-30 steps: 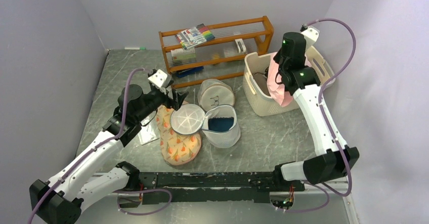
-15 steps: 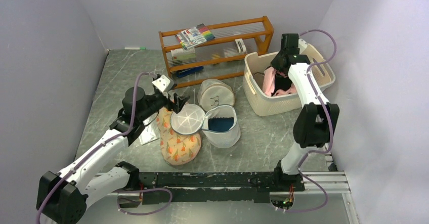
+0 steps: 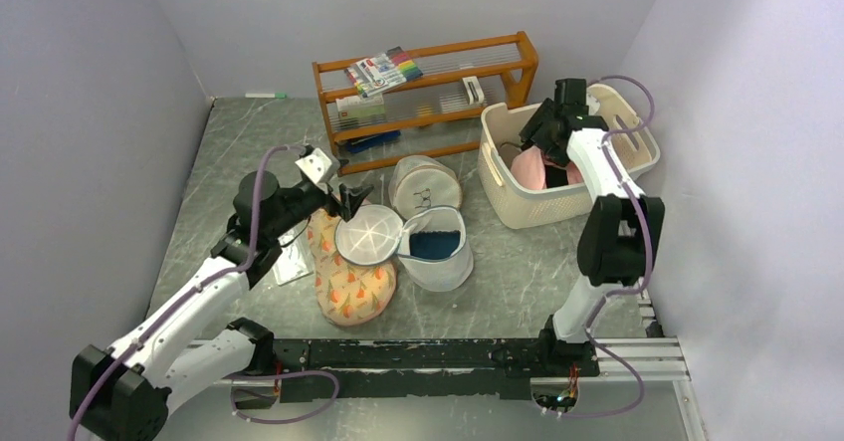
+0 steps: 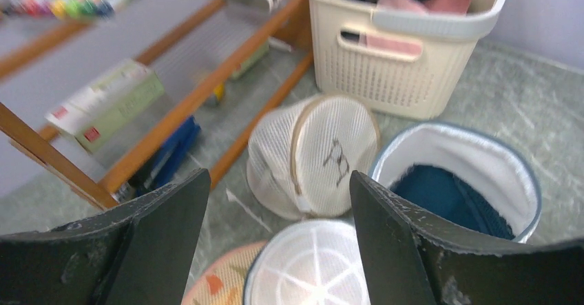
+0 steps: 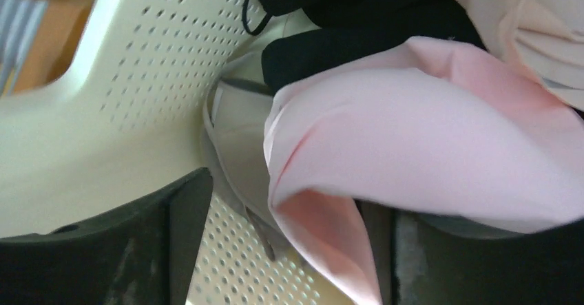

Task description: Unzip the laundry bag and remove the bra

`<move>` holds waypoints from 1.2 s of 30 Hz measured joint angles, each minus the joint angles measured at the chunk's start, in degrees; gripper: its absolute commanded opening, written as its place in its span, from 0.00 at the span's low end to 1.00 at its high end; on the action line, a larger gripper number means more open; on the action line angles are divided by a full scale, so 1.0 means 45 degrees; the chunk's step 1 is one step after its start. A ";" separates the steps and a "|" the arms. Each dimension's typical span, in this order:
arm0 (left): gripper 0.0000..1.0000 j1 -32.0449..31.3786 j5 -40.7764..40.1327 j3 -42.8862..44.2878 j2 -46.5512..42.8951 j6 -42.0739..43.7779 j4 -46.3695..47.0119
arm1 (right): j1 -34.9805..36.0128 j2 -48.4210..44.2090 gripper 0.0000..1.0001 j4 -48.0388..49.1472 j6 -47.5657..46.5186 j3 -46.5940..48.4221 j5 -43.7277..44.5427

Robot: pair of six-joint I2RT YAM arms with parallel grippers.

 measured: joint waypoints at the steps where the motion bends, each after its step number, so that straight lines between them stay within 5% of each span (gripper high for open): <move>1: 0.84 -0.0005 0.0005 -0.0019 -0.0223 -0.0068 0.0117 | -0.0010 -0.0374 0.87 0.0005 -0.0029 -0.0233 -0.0029; 11: 0.82 -0.0427 -0.0073 0.0005 -0.0112 -0.0044 -0.0097 | -0.0194 -0.3492 1.00 -0.0107 -0.1365 -0.0573 -0.0714; 18: 0.82 -0.0675 -0.0622 0.0005 -0.0321 0.0248 -0.0185 | 0.0806 -0.5901 0.99 0.0393 -0.2778 -0.2356 -0.3827; 25: 0.85 -0.0714 -0.0831 0.0005 0.0068 0.0364 -0.0432 | 0.6917 -0.6329 0.79 0.0209 -0.3415 -0.2793 -0.3298; 36: 0.85 -0.1054 -0.0151 0.0044 0.1559 -0.0029 -0.0495 | 1.0350 -0.6591 0.43 0.0913 -0.1656 -0.7193 -0.2681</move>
